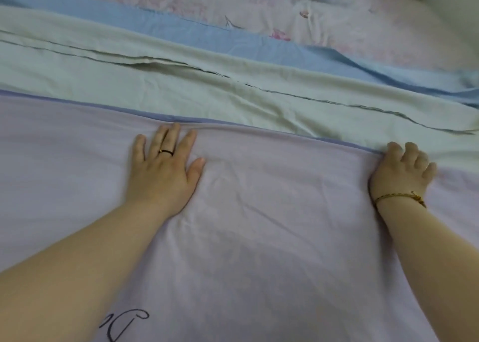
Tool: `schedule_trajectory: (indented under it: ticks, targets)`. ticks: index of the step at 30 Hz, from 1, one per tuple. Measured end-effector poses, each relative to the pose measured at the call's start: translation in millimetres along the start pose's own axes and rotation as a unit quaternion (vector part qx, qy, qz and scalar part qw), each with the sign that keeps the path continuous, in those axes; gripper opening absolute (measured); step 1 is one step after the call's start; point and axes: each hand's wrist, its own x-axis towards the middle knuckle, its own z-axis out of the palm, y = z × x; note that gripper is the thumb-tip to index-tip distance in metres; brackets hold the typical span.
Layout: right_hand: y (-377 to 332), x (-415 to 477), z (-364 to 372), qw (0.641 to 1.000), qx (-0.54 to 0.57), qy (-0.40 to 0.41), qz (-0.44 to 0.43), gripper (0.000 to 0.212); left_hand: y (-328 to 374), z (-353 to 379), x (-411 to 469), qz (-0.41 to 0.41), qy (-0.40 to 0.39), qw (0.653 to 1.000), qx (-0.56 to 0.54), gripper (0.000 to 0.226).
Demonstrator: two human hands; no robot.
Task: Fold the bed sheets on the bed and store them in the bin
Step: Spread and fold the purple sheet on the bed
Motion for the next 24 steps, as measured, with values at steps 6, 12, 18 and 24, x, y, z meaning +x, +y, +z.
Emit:
schedule_trajectory:
  ticks: [6,12,18,24]
  targets:
    - [-57,-99,7,0.968,0.066,-0.128,-0.207,0.058,3,-6,-2,-0.005,-0.012,1.000,-0.008,0.056]
    - [-67,-103,2,0.961,0.013,-0.187,-0.202,0.058,-7,-16,-22,0.000,-0.050,0.998,-0.026,0.056]
    - [-82,-117,-19,0.963,-0.019,-0.213,-0.164,0.057,-55,-29,-102,0.012,-0.061,0.998,0.006,0.062]
    - [-108,-173,-39,0.942,0.068,-0.189,-0.271,0.061,-198,-55,-172,-0.106,0.000,0.991,0.081,0.083]
